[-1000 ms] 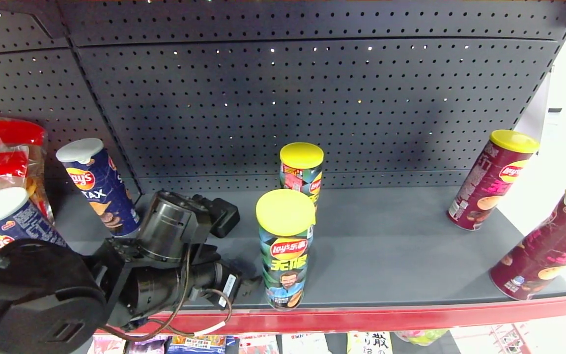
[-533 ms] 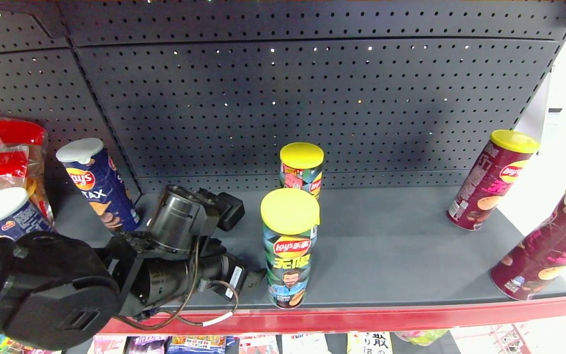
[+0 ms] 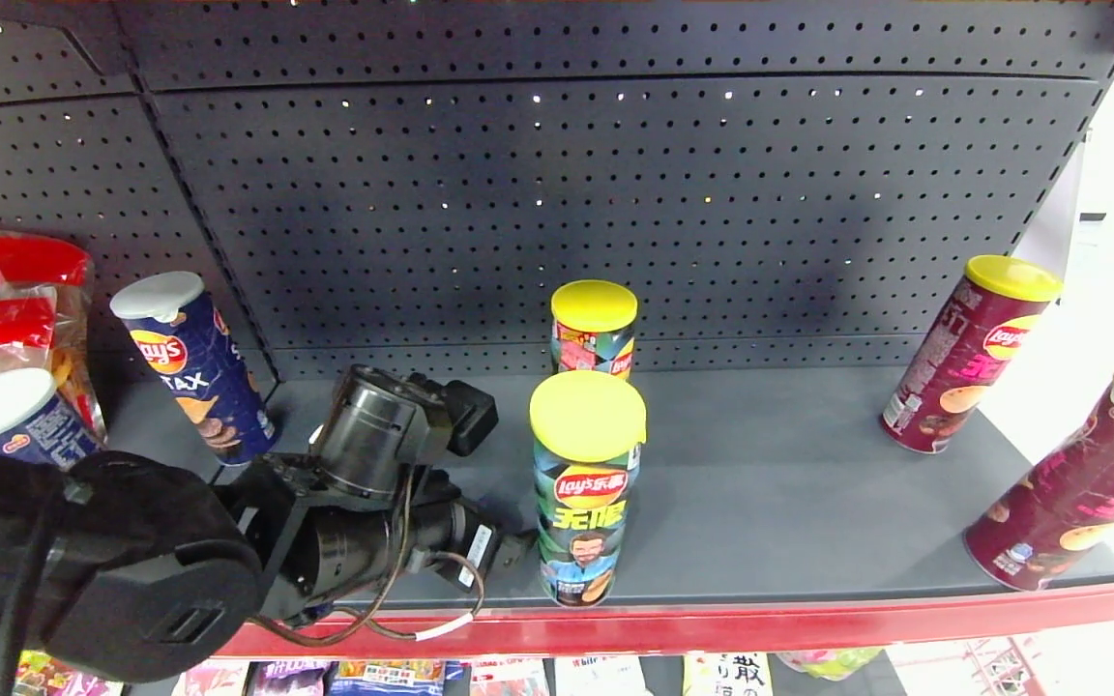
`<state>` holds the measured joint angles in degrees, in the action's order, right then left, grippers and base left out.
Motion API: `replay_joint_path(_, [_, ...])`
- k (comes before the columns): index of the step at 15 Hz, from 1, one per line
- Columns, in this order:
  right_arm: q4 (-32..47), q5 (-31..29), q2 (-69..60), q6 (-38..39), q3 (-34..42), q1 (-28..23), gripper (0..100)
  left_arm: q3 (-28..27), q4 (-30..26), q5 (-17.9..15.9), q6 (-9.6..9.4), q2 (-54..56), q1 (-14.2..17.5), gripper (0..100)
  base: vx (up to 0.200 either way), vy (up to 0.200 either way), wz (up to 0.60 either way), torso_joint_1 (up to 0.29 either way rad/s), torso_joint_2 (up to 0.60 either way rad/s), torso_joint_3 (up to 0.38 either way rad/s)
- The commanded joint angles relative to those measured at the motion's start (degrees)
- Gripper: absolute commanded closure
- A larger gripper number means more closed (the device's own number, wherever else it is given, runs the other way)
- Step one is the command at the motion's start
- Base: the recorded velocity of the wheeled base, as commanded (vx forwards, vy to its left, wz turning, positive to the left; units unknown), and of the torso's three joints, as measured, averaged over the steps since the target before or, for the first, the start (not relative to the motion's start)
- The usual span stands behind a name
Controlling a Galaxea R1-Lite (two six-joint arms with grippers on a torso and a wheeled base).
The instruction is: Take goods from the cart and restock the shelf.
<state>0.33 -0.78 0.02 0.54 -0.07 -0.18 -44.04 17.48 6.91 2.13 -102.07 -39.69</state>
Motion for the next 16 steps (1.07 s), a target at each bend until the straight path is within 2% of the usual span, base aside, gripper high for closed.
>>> replay_joint_path(1, [0.0, 0.0, 0.0, 0.0, 0.1, 0.0, 0, -0.3, 0.0, 0.0, 0.06, -0.7, -0.3, 0, 0.000, 0.000, 0.00, 0.000, 0.00, 0.000])
replay_joint_path(11, [0.0, 0.0, 0.0, 0.0, 0.0, 0.0, 0, 0.5, -0.1, -0.1, 0.85, 0.2, 0.0, 0, 0.000, 0.000, 0.00, 0.000, 0.00, 0.000])
replay_joint_path(13, [0.0, 0.0, 0.0, 0.0, 0.0, 0.0, 0, 3.3, -0.3, -0.1, 0.77, 3.5, 1.1, 0, 0.000, 0.000, 0.00, 0.000, 0.00, 0.000])
replay_joint_path(16, [0.0, 0.1, 0.0, 0.0, 0.0, 0.0, 0, 13.0, -0.9, -0.4, 0.42, 16.0, 5.0, 0, 0.000, 0.000, 0.00, 0.000, 0.00, 0.000])
